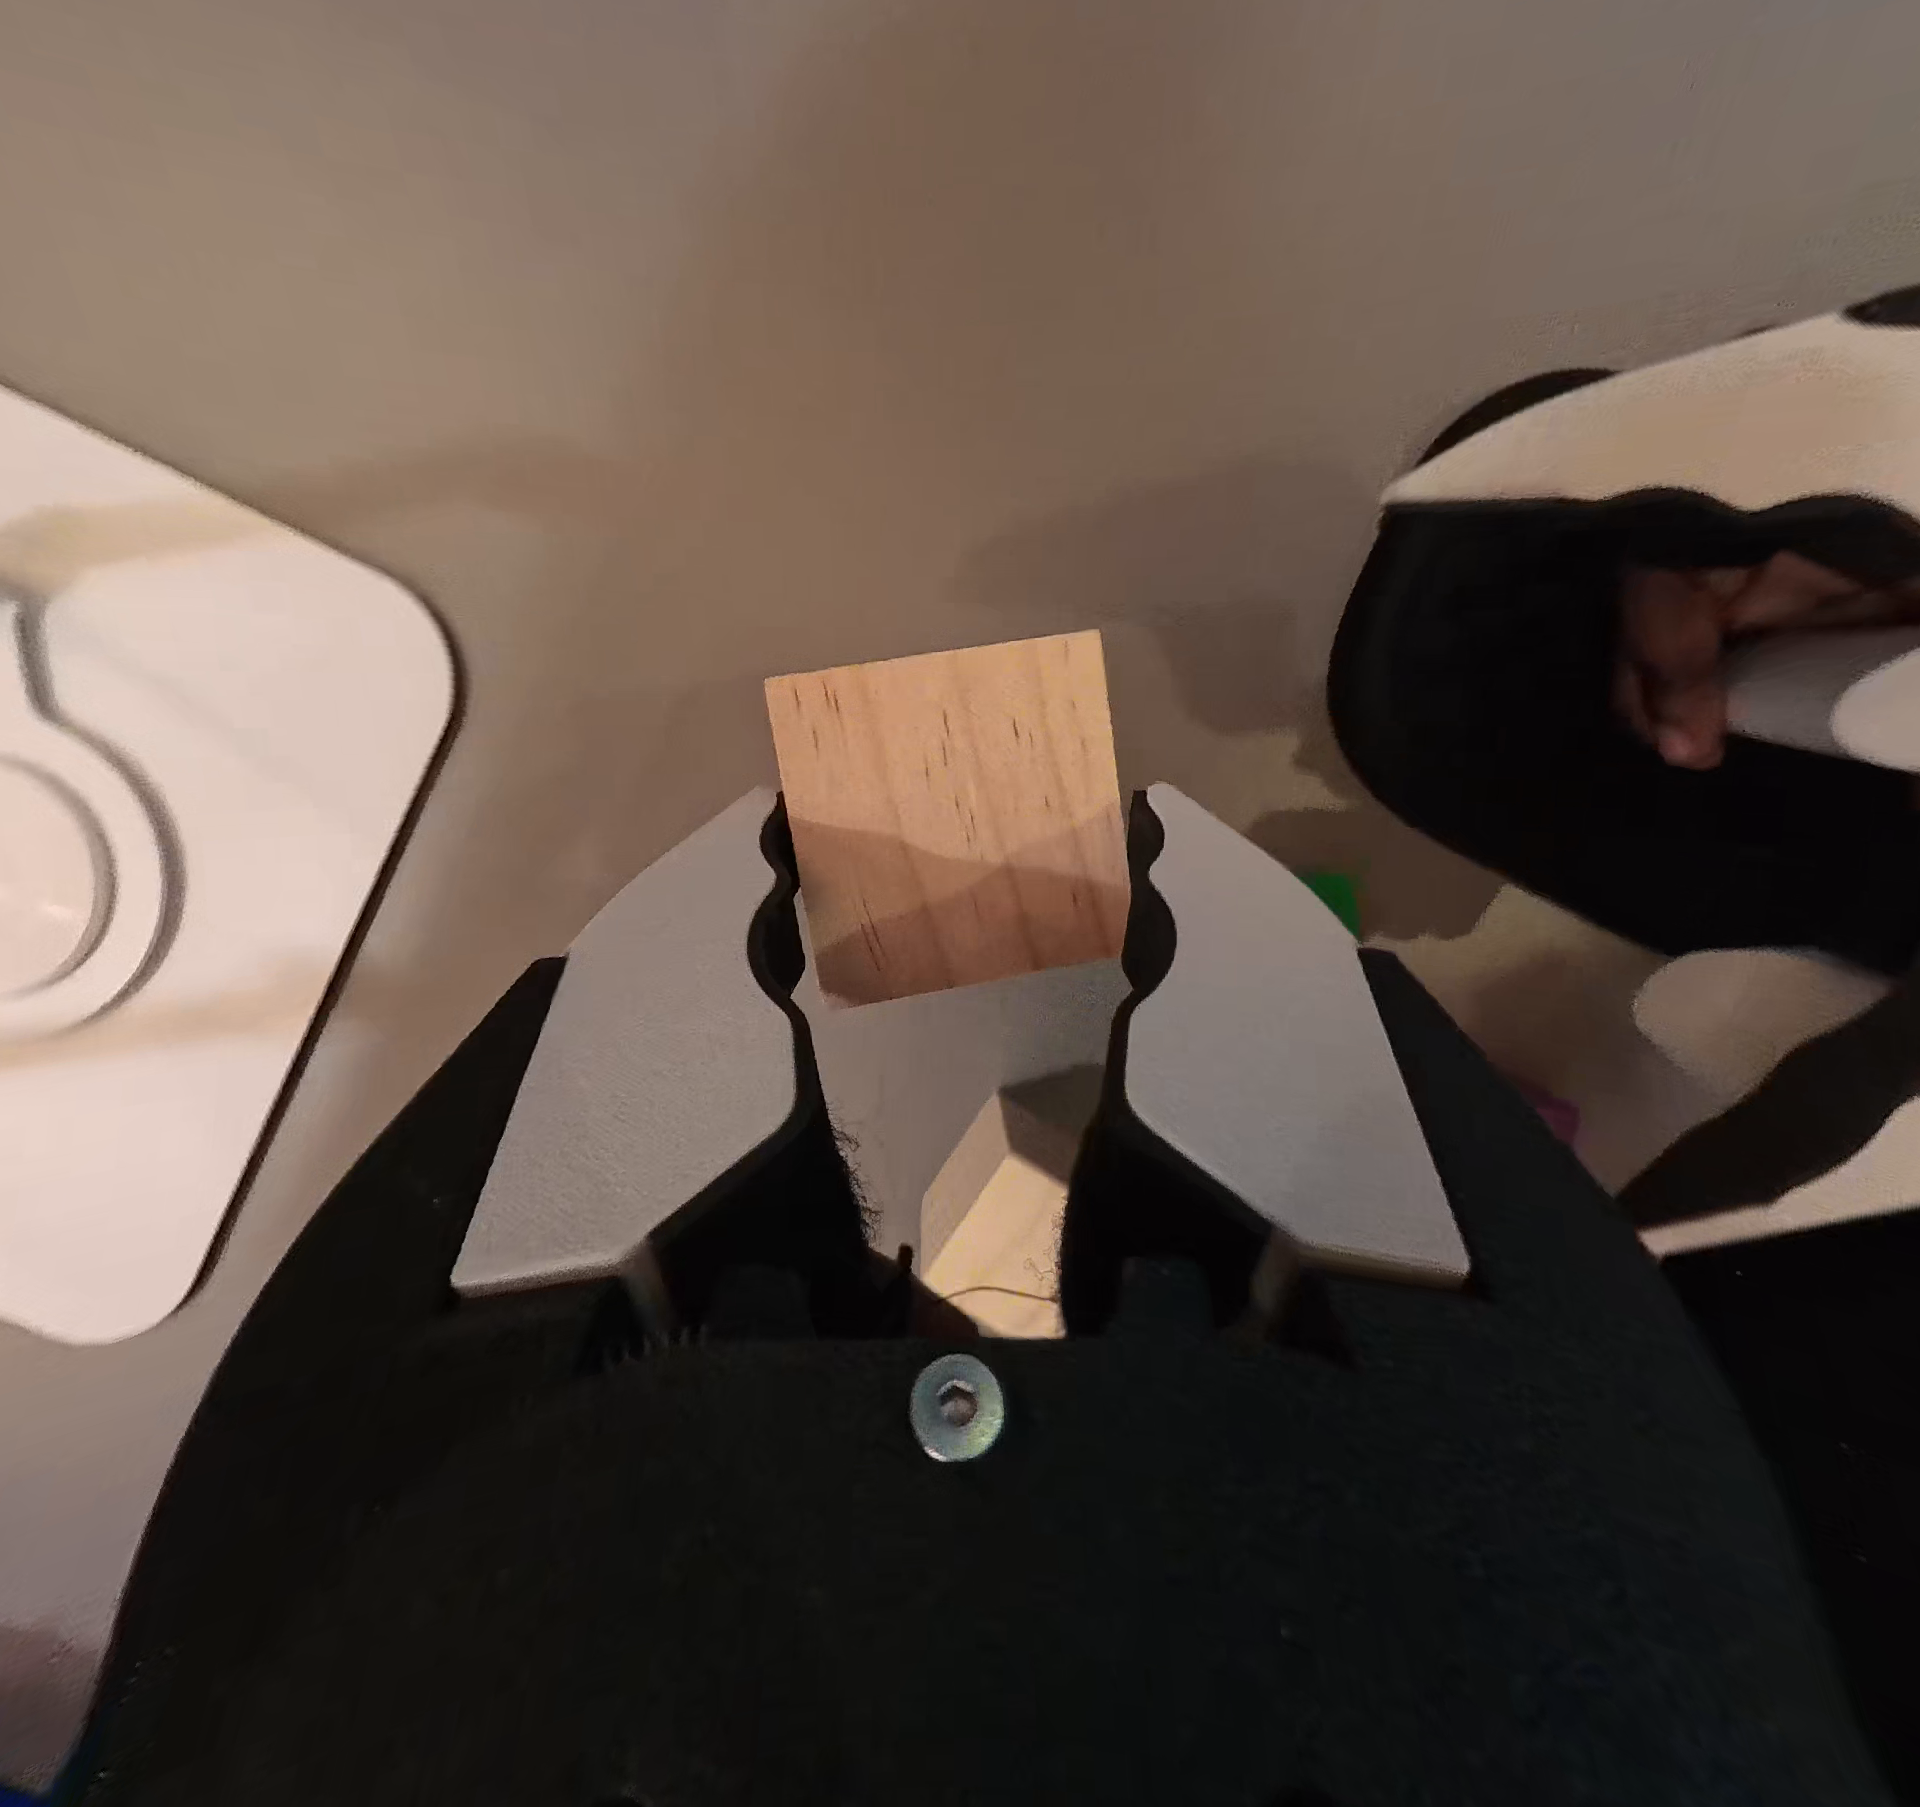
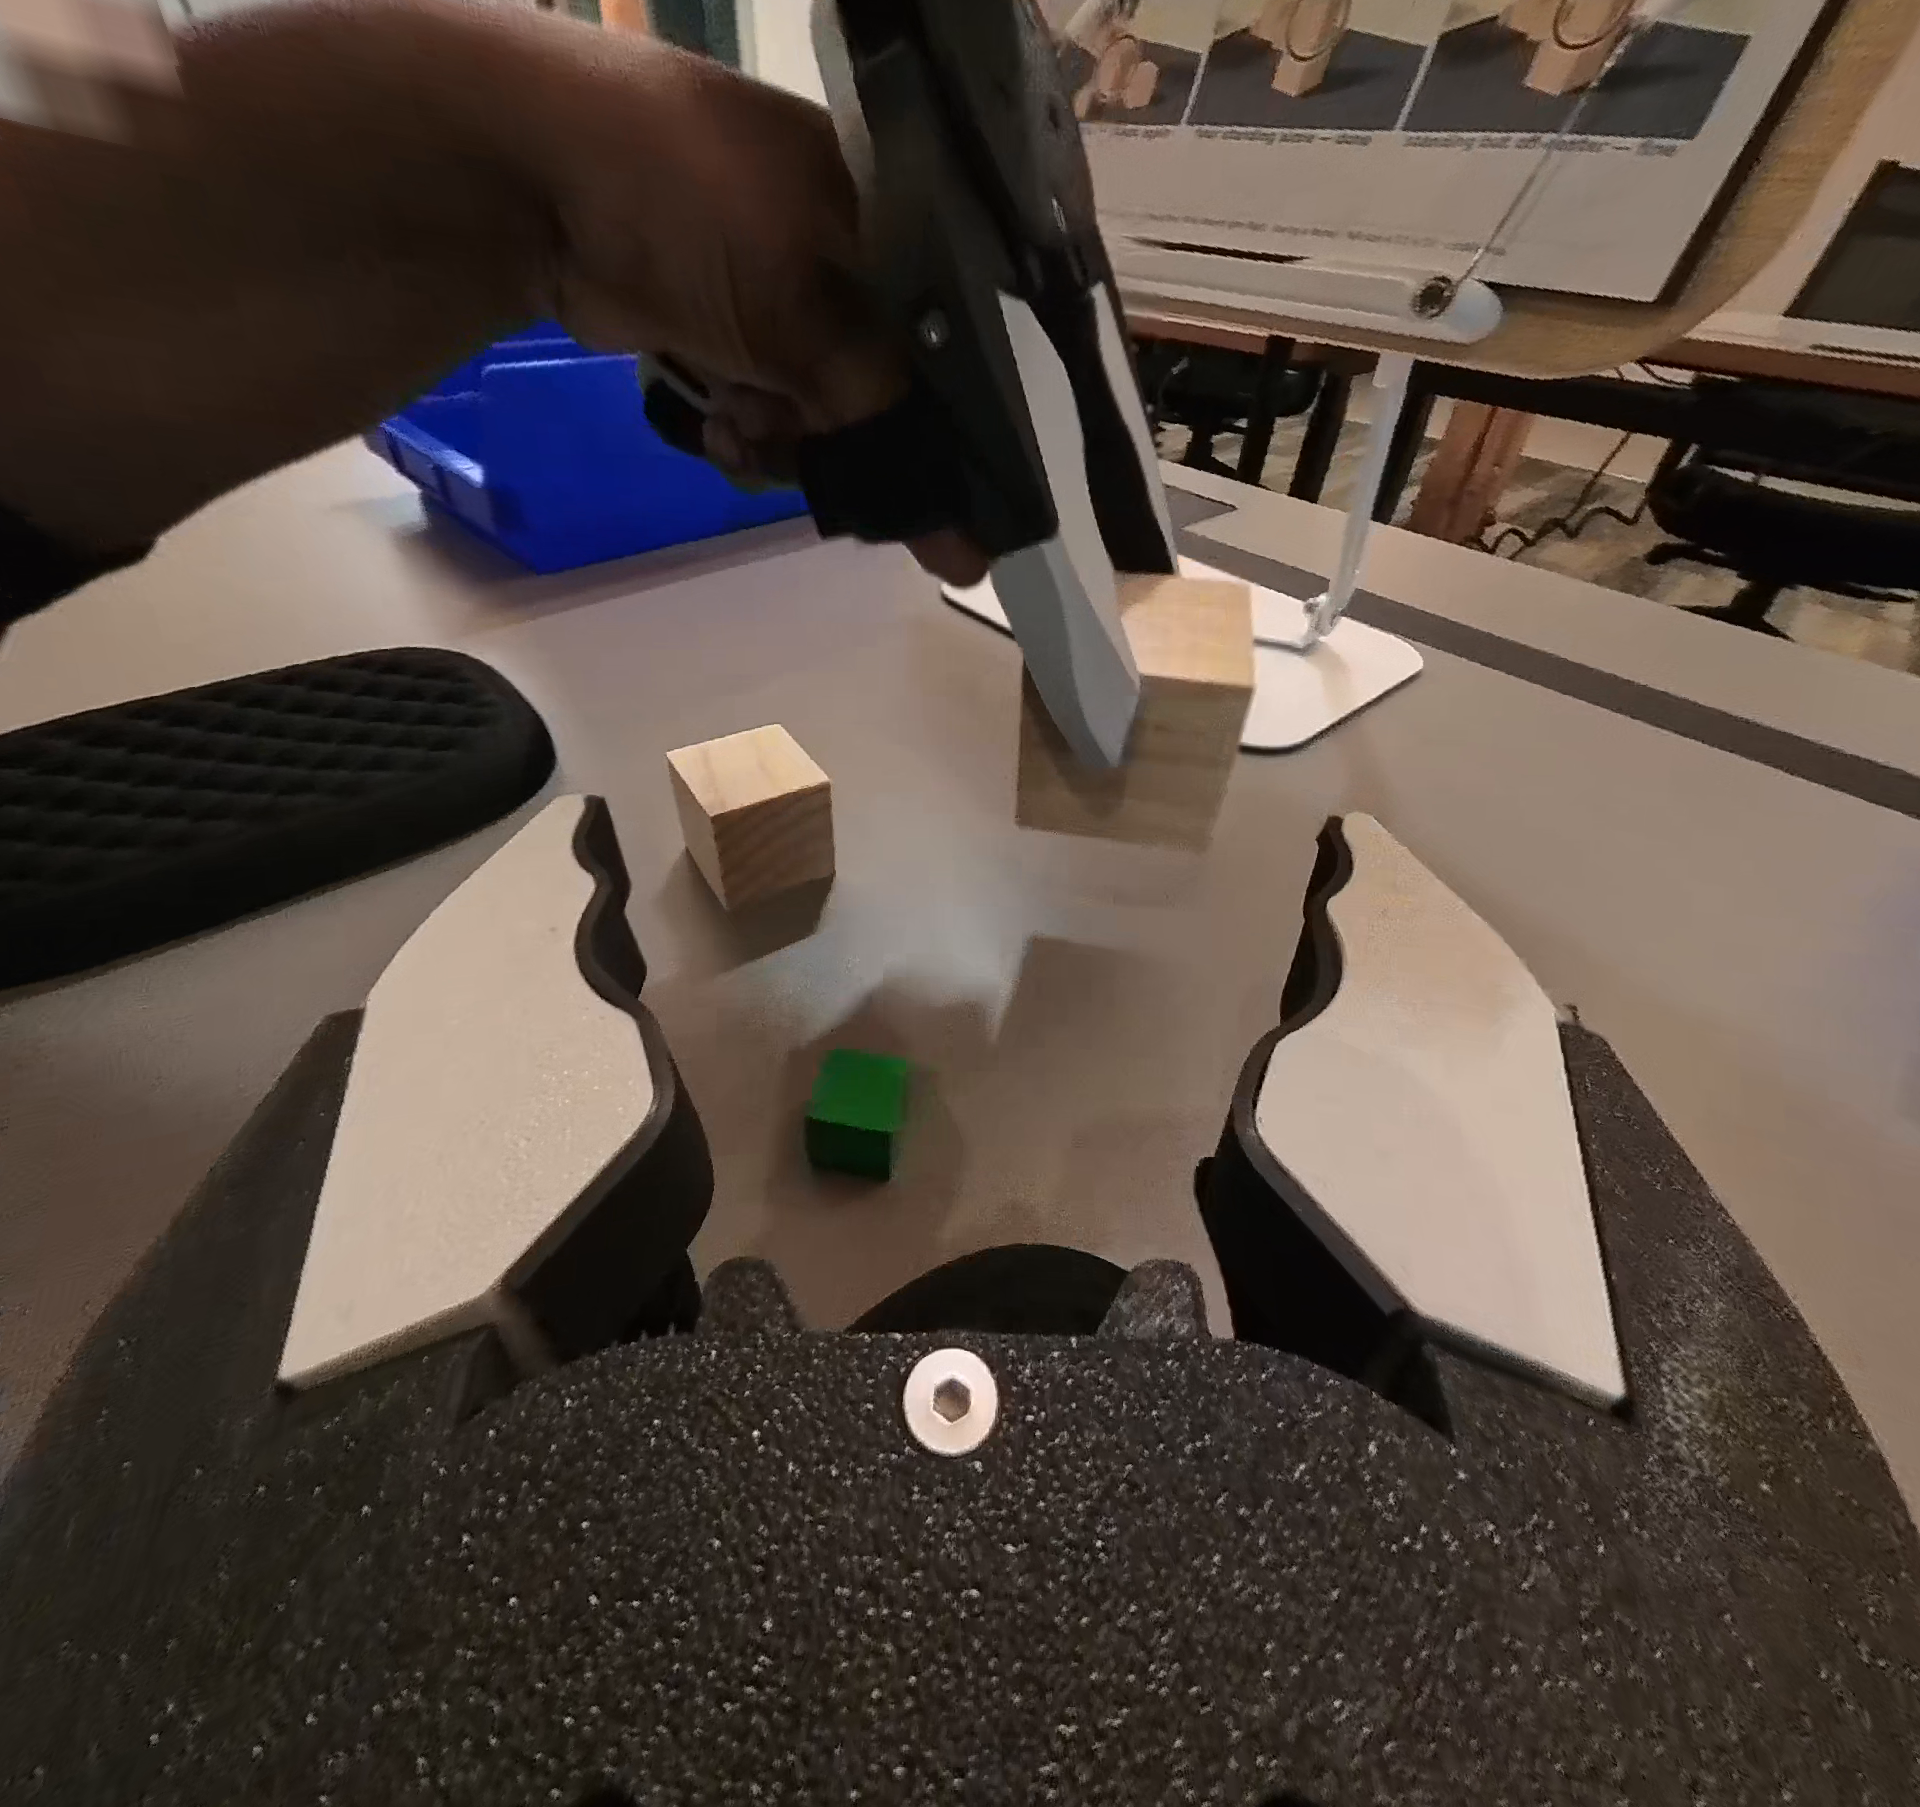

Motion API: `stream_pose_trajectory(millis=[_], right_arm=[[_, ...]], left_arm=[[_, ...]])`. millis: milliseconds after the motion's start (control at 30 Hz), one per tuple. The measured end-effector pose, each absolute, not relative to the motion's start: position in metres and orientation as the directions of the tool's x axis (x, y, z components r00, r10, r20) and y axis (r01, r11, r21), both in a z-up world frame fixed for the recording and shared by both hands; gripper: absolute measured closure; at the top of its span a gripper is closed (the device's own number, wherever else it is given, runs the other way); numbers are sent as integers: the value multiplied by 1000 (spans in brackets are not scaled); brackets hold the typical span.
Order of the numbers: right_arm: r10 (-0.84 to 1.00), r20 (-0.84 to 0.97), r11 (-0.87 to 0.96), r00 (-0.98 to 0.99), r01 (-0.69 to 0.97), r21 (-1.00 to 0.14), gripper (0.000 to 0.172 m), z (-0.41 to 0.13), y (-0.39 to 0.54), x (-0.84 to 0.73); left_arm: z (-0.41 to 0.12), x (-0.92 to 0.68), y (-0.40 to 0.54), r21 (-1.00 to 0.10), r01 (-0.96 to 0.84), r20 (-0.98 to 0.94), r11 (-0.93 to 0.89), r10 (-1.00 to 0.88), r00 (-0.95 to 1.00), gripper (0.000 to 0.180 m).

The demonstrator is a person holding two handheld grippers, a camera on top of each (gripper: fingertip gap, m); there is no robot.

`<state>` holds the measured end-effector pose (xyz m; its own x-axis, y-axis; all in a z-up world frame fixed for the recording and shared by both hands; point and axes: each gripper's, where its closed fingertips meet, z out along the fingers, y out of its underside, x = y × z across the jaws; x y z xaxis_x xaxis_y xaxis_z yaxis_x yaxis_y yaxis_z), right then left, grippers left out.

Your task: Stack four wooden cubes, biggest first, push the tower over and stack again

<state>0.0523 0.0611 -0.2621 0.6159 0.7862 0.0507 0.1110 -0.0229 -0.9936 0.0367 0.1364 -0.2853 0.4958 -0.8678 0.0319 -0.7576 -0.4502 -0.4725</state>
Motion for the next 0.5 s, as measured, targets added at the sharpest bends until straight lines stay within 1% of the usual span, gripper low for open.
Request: stream_pose_trajectory(millis=[300,500], right_arm=[[765,19,-51,644,91,-995,51,-262,66,57],[759,17,-57,651,92,-994,52,-263,68,57]], left_arm=[[-316,63,137,-425,-793,25,-436,-881,472,120],[-321,65,137,-412,-799,16,-438,-880,474,120]])
